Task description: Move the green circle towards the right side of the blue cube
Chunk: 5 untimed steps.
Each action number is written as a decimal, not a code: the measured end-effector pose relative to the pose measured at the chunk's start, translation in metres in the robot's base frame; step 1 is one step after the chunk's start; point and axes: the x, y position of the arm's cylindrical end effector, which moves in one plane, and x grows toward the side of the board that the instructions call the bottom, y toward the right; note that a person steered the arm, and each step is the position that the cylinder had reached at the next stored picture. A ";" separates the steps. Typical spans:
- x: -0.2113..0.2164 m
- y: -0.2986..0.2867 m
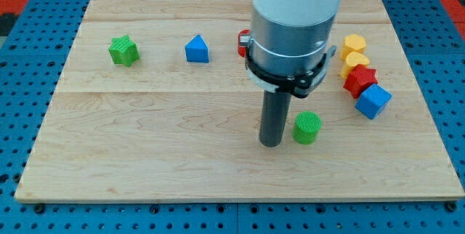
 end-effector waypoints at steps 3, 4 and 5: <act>-0.030 0.093; -0.015 0.068; 0.009 0.062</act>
